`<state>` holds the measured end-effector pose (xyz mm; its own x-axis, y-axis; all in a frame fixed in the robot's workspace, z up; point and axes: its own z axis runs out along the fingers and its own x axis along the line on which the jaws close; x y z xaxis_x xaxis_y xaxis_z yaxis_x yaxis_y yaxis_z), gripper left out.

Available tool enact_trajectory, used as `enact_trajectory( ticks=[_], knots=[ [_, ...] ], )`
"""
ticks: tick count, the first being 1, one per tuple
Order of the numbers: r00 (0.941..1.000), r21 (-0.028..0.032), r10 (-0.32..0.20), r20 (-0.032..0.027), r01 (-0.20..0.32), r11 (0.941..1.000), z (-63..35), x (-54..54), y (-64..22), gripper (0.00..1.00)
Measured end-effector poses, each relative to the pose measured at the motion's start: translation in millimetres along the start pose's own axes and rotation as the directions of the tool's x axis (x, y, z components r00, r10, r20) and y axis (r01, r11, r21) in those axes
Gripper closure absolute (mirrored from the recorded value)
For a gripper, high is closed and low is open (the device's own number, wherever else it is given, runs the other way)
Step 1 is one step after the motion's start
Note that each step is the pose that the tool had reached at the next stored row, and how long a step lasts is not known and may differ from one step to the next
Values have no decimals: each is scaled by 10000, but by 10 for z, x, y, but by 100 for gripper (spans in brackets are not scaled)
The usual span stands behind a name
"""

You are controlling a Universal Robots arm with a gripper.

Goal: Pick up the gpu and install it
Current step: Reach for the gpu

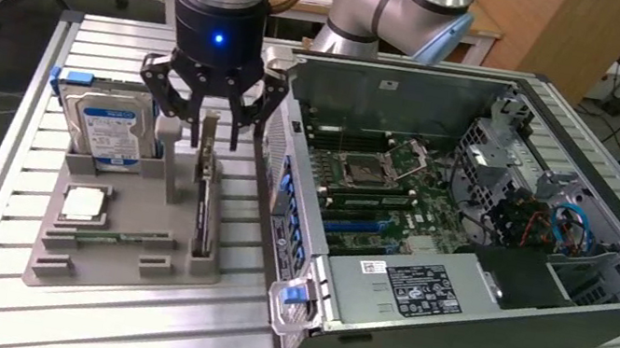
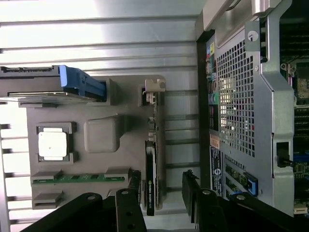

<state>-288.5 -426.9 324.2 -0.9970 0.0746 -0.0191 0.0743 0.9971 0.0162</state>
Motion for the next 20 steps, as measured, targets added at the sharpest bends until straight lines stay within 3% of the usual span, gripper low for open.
enact_trajectory(
  ticks=[5,20],
  knots=[
    [10000,0,0,0,0,10000,52,1,0,53],
    [10000,0,0,-1,0,10000,76,0,-18,53]
  ],
)
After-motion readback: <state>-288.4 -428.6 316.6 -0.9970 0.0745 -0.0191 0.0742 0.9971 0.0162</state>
